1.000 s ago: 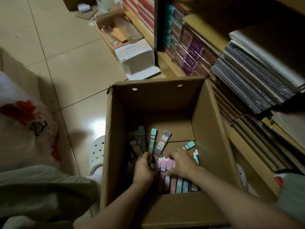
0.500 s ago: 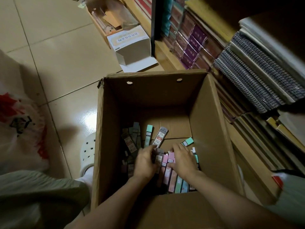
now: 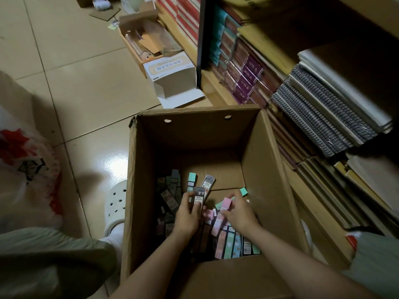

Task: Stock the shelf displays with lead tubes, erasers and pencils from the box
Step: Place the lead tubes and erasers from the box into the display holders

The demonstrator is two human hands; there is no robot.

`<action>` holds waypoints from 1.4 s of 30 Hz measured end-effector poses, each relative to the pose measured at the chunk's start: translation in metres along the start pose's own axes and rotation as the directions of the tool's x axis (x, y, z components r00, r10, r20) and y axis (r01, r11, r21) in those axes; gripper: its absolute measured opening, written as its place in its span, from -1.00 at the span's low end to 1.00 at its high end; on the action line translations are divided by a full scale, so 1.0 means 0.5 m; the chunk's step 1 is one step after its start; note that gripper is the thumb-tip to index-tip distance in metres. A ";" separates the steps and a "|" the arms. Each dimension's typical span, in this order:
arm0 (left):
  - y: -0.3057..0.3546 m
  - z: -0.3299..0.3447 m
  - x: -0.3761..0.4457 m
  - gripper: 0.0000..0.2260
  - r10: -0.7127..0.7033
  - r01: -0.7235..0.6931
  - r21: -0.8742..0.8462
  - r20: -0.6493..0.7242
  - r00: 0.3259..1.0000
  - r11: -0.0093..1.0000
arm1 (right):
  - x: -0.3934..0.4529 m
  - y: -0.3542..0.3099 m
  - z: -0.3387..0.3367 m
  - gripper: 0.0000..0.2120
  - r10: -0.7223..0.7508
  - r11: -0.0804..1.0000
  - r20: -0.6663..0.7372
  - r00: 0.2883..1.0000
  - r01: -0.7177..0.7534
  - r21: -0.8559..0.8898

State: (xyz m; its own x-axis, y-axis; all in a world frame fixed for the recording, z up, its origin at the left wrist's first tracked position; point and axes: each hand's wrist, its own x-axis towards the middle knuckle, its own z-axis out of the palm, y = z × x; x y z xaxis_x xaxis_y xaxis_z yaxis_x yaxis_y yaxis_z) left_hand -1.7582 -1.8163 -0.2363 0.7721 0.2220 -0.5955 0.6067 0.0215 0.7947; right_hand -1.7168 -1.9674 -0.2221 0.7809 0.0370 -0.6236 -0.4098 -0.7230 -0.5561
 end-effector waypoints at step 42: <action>0.158 0.005 0.043 -0.62 -0.031 0.035 -0.094 0.050 0.998 0.995 | 0.023 -0.161 -0.166 -0.73 -0.277 0.961 -0.195 0.941 0.273 -0.047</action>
State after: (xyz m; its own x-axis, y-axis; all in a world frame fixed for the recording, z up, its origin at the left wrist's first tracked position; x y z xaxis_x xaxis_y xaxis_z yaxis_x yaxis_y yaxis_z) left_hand -1.6933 -1.8123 -0.1864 0.7616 0.1723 -0.6248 0.6130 0.1212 0.7807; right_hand -1.6357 -1.9659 -0.1391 0.9404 0.1004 -0.3250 -0.1580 -0.7172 -0.6787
